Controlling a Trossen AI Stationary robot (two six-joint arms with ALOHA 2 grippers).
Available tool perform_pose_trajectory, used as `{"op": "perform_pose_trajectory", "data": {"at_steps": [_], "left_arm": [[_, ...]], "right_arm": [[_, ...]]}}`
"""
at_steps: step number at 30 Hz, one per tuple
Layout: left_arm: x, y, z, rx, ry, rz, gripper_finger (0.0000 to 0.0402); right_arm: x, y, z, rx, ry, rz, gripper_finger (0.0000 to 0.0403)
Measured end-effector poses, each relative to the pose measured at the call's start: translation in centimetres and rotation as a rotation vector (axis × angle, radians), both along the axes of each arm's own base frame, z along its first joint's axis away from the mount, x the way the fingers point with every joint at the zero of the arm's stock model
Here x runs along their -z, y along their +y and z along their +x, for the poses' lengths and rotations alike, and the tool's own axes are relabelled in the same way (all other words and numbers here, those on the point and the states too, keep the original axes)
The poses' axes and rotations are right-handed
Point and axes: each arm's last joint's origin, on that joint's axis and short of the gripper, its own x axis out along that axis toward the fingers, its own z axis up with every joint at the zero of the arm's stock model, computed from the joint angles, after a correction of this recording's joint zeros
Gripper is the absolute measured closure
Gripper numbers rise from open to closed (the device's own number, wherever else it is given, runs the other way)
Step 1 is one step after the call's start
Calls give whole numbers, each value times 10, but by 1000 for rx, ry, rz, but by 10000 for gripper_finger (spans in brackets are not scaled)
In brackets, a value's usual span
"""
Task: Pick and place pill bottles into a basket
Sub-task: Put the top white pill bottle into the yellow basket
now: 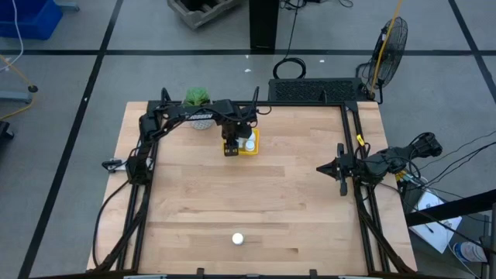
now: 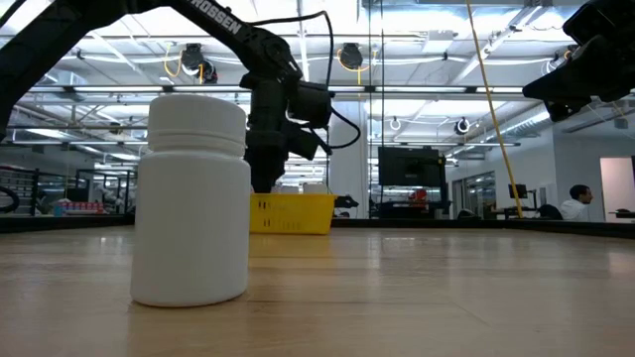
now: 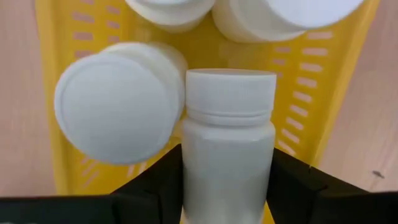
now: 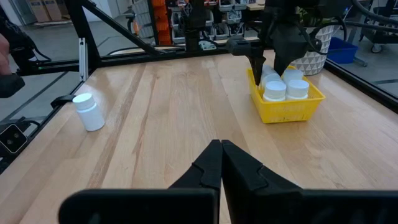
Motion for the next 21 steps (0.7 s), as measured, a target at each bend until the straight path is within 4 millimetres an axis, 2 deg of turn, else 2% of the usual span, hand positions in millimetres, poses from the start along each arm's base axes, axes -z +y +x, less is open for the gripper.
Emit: {"op": "perform_pose_trajectory", "data": {"at_steps": [4,10,16,21], "left_arm": [[-9,-1,-3,0,-14,8,213],[-33,-4,-9,-8,-66,23,233],[-60,-9,-18,-35,-130,7,216],[-85,-21,-27,-78,-219,-92,231]], "right_arm": [[0,0,0,0,0,0,403],[0,0,0,0,0,0,403],[0,0,0,0,1,-1,403],[-2,0,1,-41,-9,-251,403]]}}
